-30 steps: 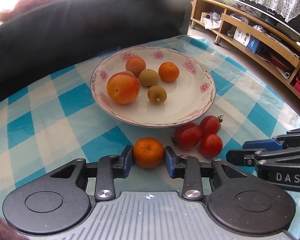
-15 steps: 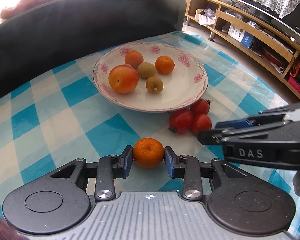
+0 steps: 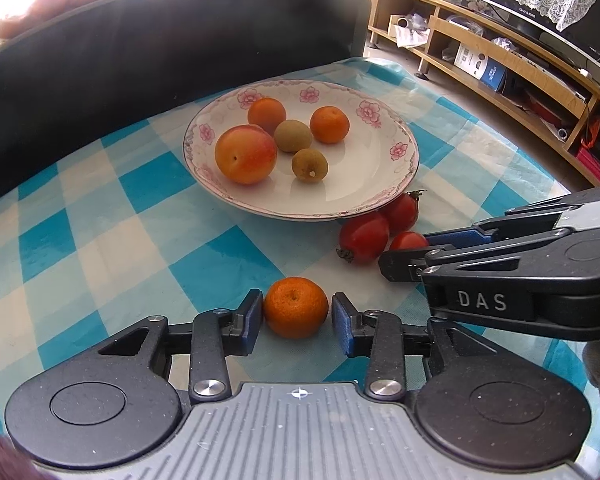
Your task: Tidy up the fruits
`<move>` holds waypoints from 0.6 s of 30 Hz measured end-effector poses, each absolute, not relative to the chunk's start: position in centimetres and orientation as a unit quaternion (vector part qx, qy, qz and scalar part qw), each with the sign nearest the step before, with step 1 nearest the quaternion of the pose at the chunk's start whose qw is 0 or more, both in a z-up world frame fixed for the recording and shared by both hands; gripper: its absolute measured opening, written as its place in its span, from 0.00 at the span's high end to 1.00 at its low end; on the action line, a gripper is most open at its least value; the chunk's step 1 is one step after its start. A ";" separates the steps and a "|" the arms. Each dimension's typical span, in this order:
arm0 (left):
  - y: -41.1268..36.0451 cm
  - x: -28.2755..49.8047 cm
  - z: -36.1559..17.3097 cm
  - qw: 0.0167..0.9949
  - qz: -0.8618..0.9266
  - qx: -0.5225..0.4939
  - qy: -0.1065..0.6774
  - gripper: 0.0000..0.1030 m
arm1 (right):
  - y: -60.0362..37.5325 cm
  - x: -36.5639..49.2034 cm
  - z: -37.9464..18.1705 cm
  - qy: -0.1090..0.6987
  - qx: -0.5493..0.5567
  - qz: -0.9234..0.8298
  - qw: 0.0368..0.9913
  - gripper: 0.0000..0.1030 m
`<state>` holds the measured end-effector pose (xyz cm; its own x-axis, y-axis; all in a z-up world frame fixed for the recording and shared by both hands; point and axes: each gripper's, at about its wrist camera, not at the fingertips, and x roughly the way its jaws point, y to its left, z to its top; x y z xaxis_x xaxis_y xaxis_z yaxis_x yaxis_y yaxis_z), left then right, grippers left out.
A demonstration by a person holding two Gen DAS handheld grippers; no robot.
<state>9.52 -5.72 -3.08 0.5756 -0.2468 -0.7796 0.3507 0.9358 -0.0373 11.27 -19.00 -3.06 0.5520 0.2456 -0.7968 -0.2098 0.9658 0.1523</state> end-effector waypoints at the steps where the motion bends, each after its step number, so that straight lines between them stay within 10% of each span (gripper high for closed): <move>1: -5.7 9.5 -3.1 0.886 -0.168 0.061 0.428 0.55 | -19.0 11.2 -3.0 0.457 0.020 0.128 0.880 0.70; 18: -6.0 8.3 -2.9 0.884 -0.169 0.074 0.430 0.59 | -19.5 10.1 -2.6 0.465 0.008 0.123 0.877 0.71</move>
<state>8.28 -5.98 -2.88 0.5725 -0.2352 -0.7855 0.3624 0.9319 -0.0148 10.08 -19.53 -2.63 0.5377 0.2237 -0.8129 -0.2086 0.9695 0.1288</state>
